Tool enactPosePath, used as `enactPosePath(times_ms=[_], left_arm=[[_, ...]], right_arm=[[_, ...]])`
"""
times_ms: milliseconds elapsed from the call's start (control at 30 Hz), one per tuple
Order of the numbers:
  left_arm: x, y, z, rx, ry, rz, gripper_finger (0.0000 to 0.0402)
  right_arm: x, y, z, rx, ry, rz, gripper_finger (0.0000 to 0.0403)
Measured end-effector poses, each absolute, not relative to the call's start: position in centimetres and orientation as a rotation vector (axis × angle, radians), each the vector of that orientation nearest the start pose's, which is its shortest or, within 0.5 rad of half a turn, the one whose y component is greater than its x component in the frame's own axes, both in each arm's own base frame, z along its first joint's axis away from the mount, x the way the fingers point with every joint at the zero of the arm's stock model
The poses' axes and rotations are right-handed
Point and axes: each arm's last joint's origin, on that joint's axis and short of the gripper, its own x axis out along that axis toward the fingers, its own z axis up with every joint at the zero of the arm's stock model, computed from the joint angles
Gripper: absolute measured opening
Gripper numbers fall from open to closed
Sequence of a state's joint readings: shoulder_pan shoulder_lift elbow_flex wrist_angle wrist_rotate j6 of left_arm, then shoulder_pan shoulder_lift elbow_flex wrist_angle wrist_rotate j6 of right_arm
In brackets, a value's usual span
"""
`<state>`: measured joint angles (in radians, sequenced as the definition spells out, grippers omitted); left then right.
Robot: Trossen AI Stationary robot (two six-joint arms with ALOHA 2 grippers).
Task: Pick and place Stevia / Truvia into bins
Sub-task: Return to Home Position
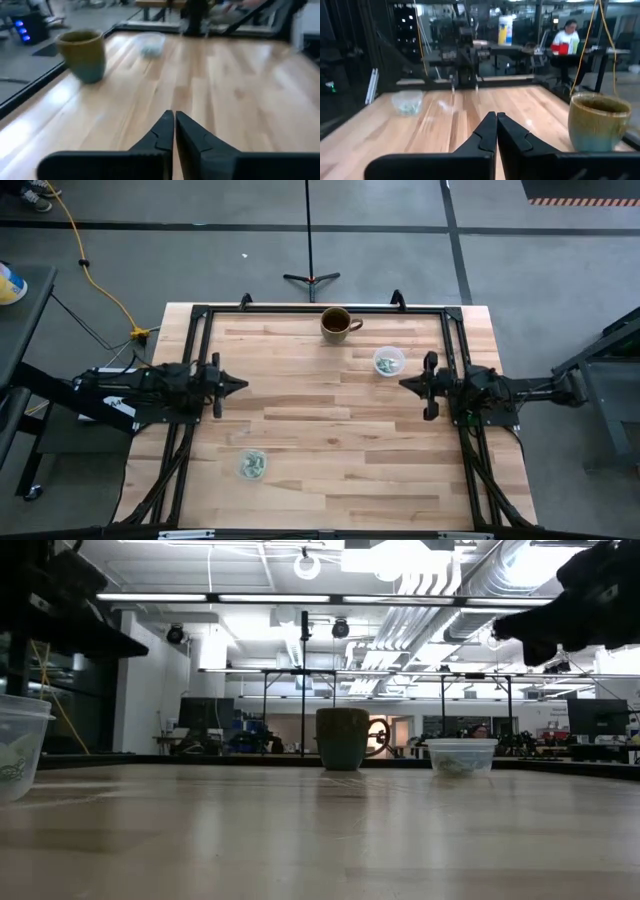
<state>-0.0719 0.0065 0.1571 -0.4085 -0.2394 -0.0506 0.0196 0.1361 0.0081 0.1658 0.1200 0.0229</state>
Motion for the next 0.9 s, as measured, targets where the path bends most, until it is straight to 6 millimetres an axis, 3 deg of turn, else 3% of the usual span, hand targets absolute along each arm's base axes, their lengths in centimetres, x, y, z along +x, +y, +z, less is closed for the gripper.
enactPosePath(times_ms=[133,233,400,700,900], left_arm=[[8.3,-0.2,18.6,-0.011,0.192,0.076,0.0021],[8.4,-0.3,19.3,-0.003,0.124,0.036,0.0021],[9.1,-0.3,17.3,0.017,0.111,0.060,0.0039],[9.7,-0.5,16.9,0.096,0.008,-0.001,0.0022],[9.7,-0.6,16.9,0.067,0.009,-0.025,0.0086]], right_arm=[[10.0,-0.1,16.7,0.040,-0.006,-0.096,0.0001],[9.7,-0.1,17.1,0.021,-0.054,-0.093,0.0002],[9.7,-0.2,17.1,-0.011,-0.052,-0.101,0.0001],[9.7,-0.3,17.0,0.000,-0.049,-0.135,0.0002],[9.7,-0.3,17.0,-0.011,-0.046,-0.138,0.0006]])
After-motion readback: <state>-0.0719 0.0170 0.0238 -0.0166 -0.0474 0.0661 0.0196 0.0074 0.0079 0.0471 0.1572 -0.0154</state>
